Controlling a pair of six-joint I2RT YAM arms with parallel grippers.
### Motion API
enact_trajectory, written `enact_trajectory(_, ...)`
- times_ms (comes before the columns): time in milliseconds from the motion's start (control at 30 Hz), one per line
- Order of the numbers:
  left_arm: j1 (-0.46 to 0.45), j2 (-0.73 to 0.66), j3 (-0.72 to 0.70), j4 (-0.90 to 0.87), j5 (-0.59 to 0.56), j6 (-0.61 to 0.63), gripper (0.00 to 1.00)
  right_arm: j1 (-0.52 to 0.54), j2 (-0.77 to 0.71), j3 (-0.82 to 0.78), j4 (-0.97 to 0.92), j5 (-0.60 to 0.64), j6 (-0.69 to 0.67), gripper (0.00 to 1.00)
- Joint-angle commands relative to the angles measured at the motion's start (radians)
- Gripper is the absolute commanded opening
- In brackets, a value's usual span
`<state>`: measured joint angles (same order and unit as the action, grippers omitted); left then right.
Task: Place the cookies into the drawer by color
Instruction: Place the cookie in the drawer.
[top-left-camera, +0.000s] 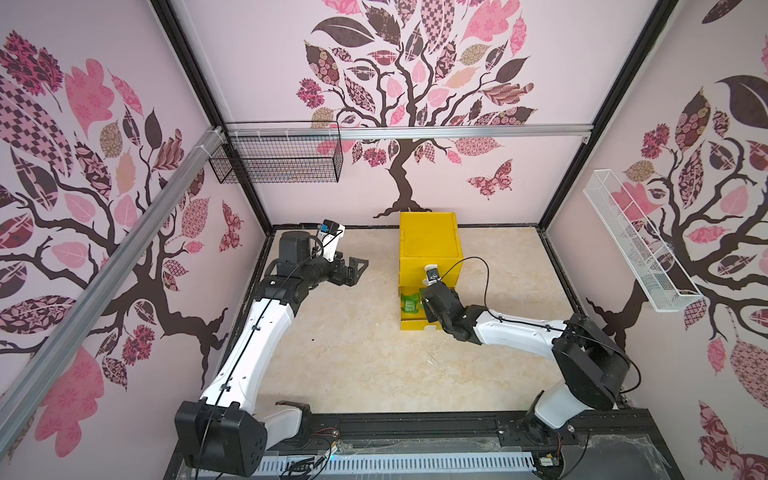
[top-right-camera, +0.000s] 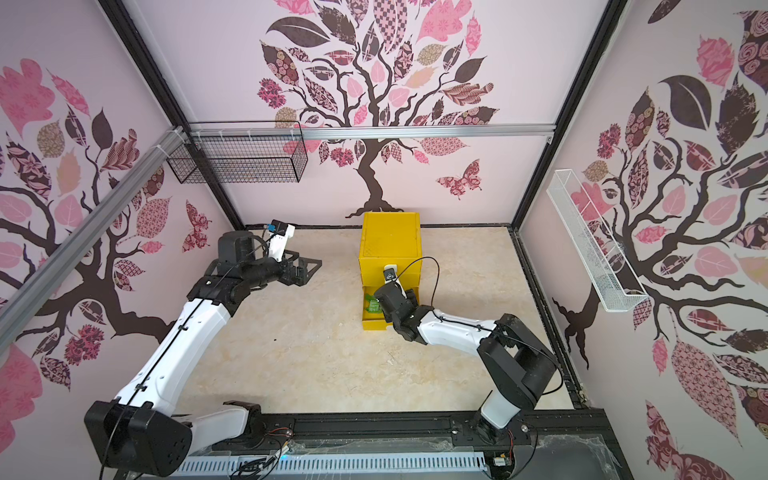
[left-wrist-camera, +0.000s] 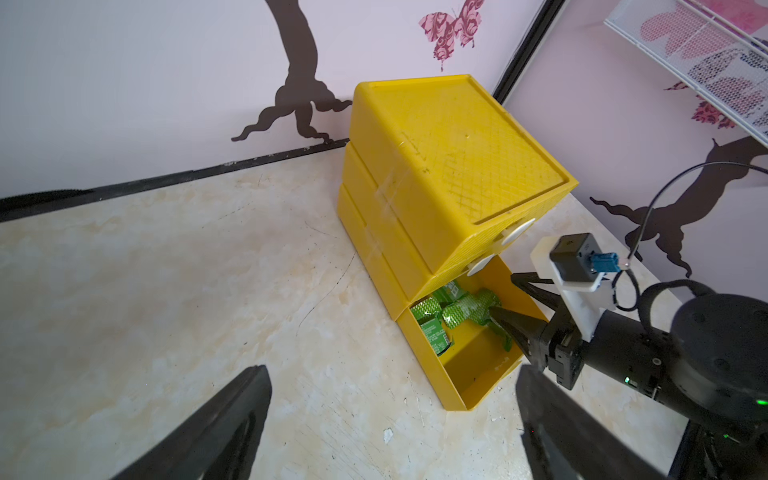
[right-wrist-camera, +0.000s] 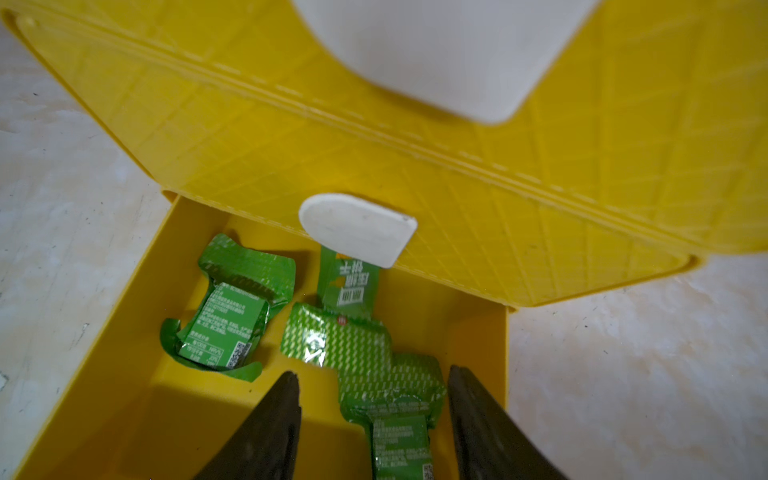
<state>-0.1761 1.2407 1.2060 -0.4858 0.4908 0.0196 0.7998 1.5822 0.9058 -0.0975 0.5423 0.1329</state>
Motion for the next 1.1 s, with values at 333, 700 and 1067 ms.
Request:
enact_trajectory(333, -0.077, 0.211, 0.249, -0.121, -0.013, -0.024, 0.97, -0.003, -0.294, -0.091, -0.222, -0.05, 0.153, 0.68)
enact_trajectory(700, -0.117, 0.48, 0.497, -0.187, 0.039, -0.183, 0.97, -0.006, -0.38, -0.135, -0.392, -0.12, 0.242, 0.81)
enact_trajectory(1067, -0.161, 0.696, 0.699, -0.253, 0.05, -0.203, 0.85, -0.026, -0.436, -0.212, -0.435, -0.155, 0.315, 0.91)
